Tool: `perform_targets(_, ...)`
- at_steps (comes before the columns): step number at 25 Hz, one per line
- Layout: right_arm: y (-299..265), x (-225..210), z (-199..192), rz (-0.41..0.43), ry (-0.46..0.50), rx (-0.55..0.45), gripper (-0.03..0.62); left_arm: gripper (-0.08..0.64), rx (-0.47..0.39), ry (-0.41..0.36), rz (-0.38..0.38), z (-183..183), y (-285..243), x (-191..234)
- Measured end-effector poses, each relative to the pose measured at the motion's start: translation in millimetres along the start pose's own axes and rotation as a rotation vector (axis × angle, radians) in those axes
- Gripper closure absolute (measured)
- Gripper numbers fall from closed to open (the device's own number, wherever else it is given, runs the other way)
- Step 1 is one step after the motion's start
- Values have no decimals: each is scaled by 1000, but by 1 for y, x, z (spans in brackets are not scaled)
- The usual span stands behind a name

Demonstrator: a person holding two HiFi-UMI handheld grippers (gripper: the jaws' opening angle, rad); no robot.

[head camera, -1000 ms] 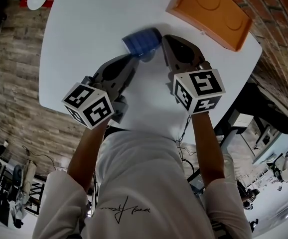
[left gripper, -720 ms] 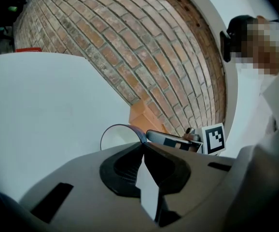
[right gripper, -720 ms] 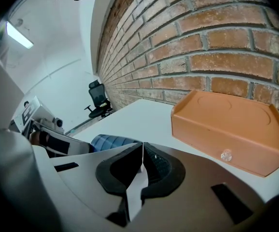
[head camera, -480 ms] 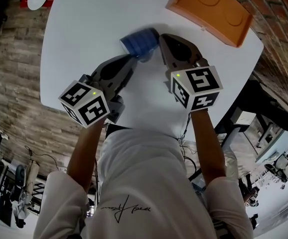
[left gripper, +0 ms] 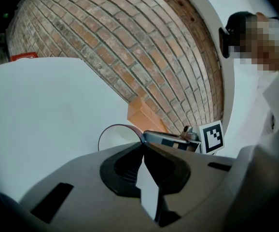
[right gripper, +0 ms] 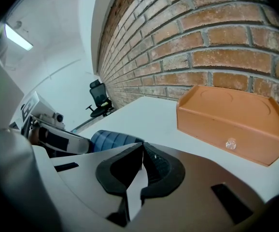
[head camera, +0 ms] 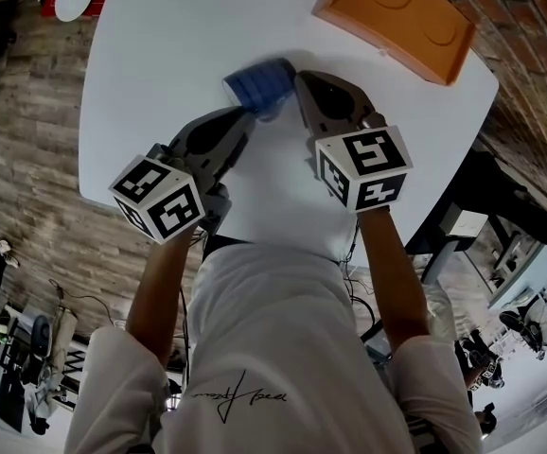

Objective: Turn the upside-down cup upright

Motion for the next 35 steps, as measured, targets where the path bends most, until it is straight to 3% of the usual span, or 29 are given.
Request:
perform_targets(10,0,1,-3,5,0,7,571,538,0,36,-15,3,1,-4)
perform_targets(35,2,-11,-6,-4,-41,-11,571,538,47,-46,-22,21,-12,-17)
Point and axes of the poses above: the fingertips, and each gripper's own axes: y backward along the fingers, x to its left, z out of its top, the point moved 9 cm from there along y, backward along the fingers, and after that the axes turned 11 degrees about z, right-handed, at the moved point
